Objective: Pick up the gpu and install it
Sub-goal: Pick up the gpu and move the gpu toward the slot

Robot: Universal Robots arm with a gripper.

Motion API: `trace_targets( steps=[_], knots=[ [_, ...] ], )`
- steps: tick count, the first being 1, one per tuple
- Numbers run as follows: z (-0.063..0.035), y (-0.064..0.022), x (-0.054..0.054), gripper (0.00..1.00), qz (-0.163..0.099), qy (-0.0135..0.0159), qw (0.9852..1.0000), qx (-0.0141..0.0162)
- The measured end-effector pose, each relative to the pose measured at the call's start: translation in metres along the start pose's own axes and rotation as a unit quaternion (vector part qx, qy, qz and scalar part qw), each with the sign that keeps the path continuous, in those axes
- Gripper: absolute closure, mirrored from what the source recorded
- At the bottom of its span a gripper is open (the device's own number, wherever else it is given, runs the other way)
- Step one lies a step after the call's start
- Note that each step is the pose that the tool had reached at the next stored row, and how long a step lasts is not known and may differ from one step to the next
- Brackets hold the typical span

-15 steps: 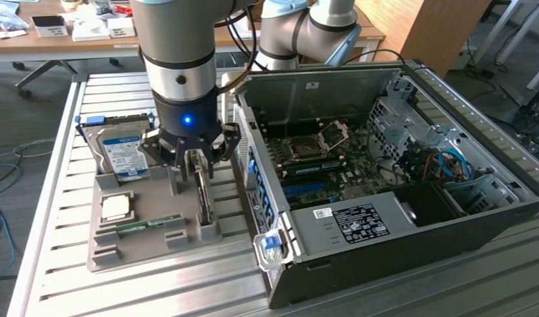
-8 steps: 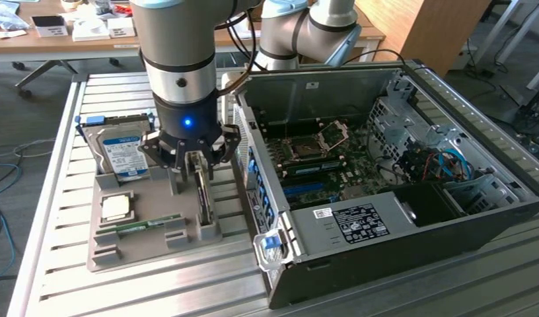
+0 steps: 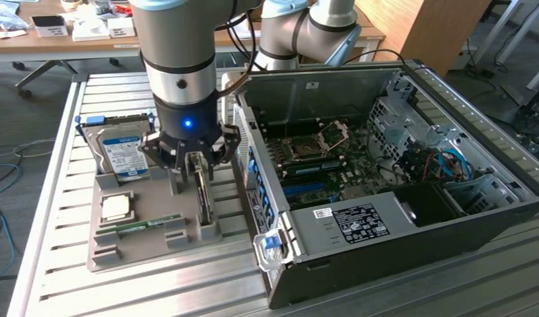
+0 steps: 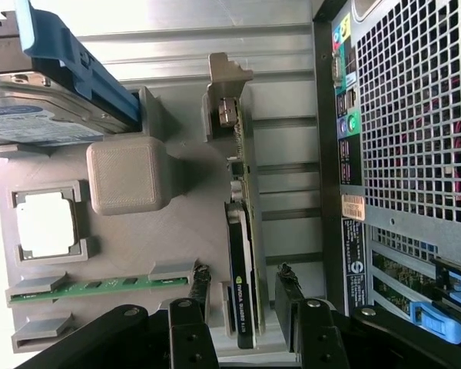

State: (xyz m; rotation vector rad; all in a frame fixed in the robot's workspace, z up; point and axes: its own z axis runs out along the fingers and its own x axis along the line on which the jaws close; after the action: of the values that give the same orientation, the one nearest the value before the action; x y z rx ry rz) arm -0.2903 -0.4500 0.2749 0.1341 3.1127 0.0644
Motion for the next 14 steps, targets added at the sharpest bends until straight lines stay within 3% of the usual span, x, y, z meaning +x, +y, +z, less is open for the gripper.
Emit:
trace_targets(
  steps=[14],
  knots=[
    [0.0081,-0.0004,0.0002,0.53,0.0,0.0001,1.0,0.0001]
  ],
)
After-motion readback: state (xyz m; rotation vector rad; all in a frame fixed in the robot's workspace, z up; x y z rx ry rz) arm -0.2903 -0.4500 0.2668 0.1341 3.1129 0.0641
